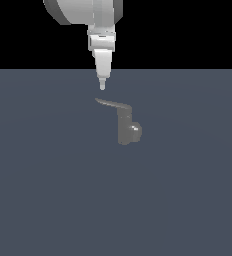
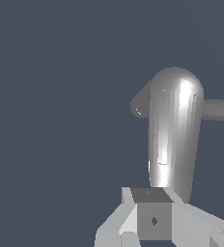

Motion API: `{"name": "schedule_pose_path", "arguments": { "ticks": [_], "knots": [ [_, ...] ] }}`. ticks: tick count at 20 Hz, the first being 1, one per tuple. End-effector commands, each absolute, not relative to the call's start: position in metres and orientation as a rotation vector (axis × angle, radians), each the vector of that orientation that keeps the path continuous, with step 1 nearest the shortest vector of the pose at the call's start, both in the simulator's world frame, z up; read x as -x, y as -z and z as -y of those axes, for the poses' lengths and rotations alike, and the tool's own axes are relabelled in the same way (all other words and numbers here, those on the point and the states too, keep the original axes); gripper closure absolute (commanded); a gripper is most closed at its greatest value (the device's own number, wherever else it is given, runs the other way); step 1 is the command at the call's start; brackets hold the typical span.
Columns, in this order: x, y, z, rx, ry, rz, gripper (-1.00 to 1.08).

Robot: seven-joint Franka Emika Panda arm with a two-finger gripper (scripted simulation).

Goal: Turn on the faucet by rotating a designated handle.

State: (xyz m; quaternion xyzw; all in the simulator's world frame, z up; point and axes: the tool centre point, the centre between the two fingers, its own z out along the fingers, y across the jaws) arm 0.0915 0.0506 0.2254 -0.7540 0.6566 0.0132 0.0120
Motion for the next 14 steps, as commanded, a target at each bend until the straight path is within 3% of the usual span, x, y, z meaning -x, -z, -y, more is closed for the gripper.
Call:
{"name": "schedule_pose_path", "arguments": {
  "ticks": [1, 14],
  "knots": [
    [-0.099, -0.21, -0.05, 2.303, -0.029, -2.112, 1.08],
    [-0.112, -0.173, -0.05, 2.193, 0.0, -2.25, 1.08]
  ]
}}
